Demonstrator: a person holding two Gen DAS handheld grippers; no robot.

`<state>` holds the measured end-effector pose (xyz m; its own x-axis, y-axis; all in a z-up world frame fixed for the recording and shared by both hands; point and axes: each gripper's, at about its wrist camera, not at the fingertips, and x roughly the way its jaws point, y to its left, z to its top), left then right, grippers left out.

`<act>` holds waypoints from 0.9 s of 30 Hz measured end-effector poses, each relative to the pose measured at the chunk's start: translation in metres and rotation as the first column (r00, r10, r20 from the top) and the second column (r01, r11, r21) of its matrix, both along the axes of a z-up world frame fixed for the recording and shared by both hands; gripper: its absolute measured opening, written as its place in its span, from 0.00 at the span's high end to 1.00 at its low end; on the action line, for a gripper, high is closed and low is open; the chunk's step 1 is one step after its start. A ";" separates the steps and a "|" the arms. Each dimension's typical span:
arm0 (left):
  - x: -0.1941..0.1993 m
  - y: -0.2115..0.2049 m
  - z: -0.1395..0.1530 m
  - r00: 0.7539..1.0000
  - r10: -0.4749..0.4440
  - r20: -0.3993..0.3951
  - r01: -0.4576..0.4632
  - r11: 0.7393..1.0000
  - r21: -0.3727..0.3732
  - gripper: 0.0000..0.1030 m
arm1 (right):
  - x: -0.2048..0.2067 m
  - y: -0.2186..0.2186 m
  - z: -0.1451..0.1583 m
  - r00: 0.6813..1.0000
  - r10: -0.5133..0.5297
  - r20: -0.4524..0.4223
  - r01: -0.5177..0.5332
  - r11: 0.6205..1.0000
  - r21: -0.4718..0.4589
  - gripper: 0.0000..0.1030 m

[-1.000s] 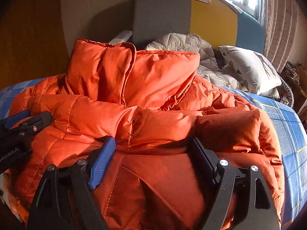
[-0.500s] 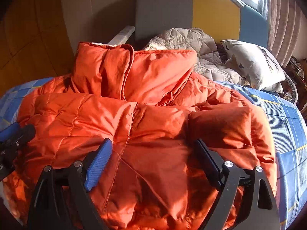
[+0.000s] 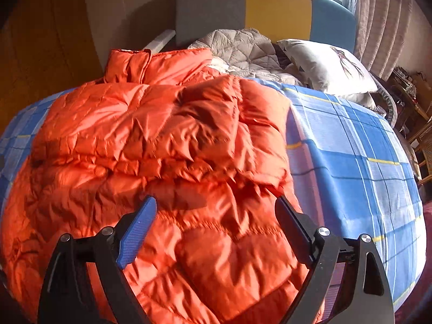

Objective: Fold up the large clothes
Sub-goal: 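Grasp the jacket edge with both tools and fold it over lengthwise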

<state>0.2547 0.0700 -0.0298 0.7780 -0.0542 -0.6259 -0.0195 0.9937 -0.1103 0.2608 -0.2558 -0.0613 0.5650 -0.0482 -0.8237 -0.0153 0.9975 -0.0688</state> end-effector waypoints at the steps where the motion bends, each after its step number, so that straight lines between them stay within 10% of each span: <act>1: -0.008 0.002 -0.001 1.000 0.000 0.001 0.000 1.000 0.001 0.14 | -0.009 -0.006 0.000 1.000 -0.004 -0.001 0.004 1.000 -0.012 0.14; 14: -0.069 0.045 -0.030 0.998 0.021 -0.065 -0.020 1.000 0.012 0.14 | -0.088 -0.083 -0.022 0.988 -0.139 -0.067 0.138 0.990 -0.015 0.14; 27: -0.133 0.100 -0.079 0.977 0.007 -0.213 -0.047 0.982 -0.181 0.34 | -0.146 -0.113 -0.036 0.983 -0.082 -0.161 0.108 0.982 0.155 0.14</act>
<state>0.1218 0.1702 -0.1087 0.6322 -0.1644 -0.7572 -0.0883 0.9556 -0.2811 0.1144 -0.3691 -0.0972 0.4306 0.0457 -0.9014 0.0822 0.9926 0.0896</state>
